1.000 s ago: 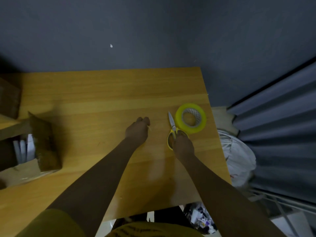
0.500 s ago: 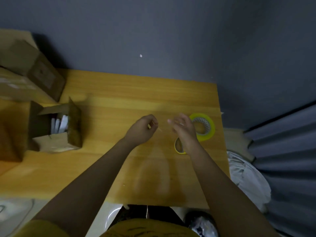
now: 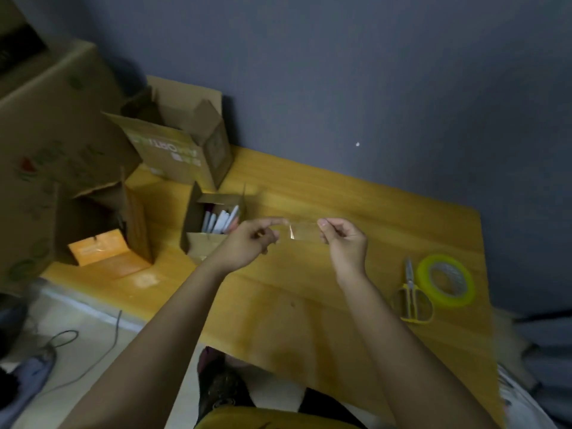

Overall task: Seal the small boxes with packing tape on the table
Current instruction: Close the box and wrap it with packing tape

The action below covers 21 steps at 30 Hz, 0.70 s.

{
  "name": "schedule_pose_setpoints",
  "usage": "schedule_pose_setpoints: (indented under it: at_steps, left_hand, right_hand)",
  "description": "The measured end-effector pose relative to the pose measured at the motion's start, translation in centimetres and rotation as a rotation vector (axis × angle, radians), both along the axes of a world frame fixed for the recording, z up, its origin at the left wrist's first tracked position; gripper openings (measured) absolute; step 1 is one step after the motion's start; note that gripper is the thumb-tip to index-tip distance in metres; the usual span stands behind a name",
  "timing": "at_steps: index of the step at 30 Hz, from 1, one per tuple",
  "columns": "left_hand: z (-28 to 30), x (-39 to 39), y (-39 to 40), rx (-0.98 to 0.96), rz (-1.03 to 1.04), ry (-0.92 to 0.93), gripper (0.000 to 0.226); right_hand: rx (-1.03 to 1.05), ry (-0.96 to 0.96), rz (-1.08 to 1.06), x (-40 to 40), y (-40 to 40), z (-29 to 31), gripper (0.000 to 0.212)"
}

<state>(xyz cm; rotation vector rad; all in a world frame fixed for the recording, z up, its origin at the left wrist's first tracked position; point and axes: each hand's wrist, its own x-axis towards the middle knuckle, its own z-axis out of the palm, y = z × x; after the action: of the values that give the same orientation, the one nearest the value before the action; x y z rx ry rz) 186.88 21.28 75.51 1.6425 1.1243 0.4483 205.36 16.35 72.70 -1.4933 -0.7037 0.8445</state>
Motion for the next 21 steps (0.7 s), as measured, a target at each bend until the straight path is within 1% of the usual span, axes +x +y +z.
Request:
schedule_pose_setpoints:
  at_steps: [2,4,5,6,8,9,13,17,21]
  left_hand:
    - [-0.2,-3.5,1.6,-0.026,0.011,-0.002,0.033]
    - [-0.5,-6.8,3.7,0.003,0.128,-0.020,0.033]
    - [-0.7,-8.5,5.0,0.043,0.185,0.012,0.031]
    - [-0.9,-10.1,6.4,0.092,0.190,0.088,0.030]
    - [-1.8,-12.8,8.9,0.185,0.072,0.277,0.027]
    - [-2.5,-13.8,9.9,0.233,0.008,0.342,0.027]
    - [-5.3,-15.9,12.6,0.349,-0.246,0.532,0.026]
    - [-5.8,-15.1,13.2,0.442,-0.553,0.673,0.028]
    - [-7.1,-13.0,13.4,0.399,-0.752,0.820,0.033]
  right_hand:
    - [-0.007,0.015,-0.015,-3.0,1.8,-0.5,0.014]
    - [0.001,-0.003,-0.111,-5.7,3.5,-1.1,0.021]
    - [-0.007,-0.021,-0.158,-6.8,4.3,-1.4,0.022]
    - [-0.022,-0.044,-0.180,-7.8,4.9,-1.8,0.020]
    - [-0.049,-0.089,-0.150,-10.2,5.9,-2.4,0.018]
    - [-0.050,-0.103,-0.127,-11.6,6.2,-2.5,0.020]
    - [-0.080,-0.135,-0.122,-16.9,7.1,-2.6,0.025]
    - [-0.105,-0.146,-0.224,-19.0,5.8,-2.5,0.013]
    - [-0.107,-0.057,-0.338,-18.9,4.6,-2.5,0.015]
